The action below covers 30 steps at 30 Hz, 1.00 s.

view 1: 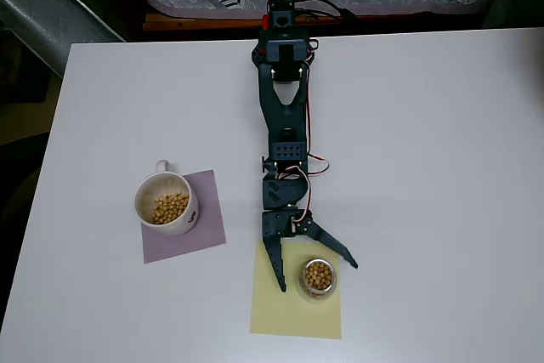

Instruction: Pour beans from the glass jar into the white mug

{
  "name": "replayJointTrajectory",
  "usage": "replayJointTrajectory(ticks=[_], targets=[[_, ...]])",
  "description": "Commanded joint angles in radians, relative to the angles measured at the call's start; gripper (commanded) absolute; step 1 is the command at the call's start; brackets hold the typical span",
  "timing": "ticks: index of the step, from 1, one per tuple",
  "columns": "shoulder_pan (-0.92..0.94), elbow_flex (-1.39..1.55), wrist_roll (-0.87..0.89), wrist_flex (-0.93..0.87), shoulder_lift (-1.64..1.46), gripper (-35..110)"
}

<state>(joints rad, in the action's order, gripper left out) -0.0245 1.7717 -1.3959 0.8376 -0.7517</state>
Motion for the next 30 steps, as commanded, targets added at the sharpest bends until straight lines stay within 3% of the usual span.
replayJointTrajectory(ticks=[1,11,21,30], targets=[[0.0,0.061,0.046,0.021,-0.098,61],[0.014,0.426,0.383,0.011,-0.709,44],[0.043,0.902,0.675,-0.153,-1.284,31],[0.126,1.068,1.009,-0.839,-1.858,25]])
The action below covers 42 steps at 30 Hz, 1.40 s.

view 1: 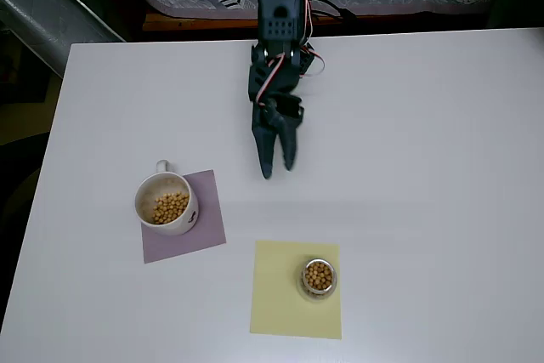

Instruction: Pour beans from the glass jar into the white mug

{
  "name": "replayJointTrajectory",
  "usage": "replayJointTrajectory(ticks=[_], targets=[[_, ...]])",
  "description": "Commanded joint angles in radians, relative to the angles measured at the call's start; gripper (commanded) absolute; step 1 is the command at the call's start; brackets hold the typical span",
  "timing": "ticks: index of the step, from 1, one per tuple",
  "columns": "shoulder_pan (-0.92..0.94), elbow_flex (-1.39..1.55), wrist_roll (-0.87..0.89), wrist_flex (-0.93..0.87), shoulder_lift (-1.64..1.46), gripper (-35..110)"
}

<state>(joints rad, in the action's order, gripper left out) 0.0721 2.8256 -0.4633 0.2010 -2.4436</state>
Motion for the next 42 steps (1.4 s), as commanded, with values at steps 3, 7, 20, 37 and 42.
replayJointTrajectory(ticks=[3,7,20,37,42], targets=[[0.034,0.035,0.164,-0.403,-0.295,21],[0.032,0.052,0.236,-0.581,-0.385,7],[0.008,0.087,0.408,-0.867,-0.449,0],[0.018,0.327,0.407,-1.089,-0.905,0],[0.018,0.327,0.407,-1.088,-0.905,0]])
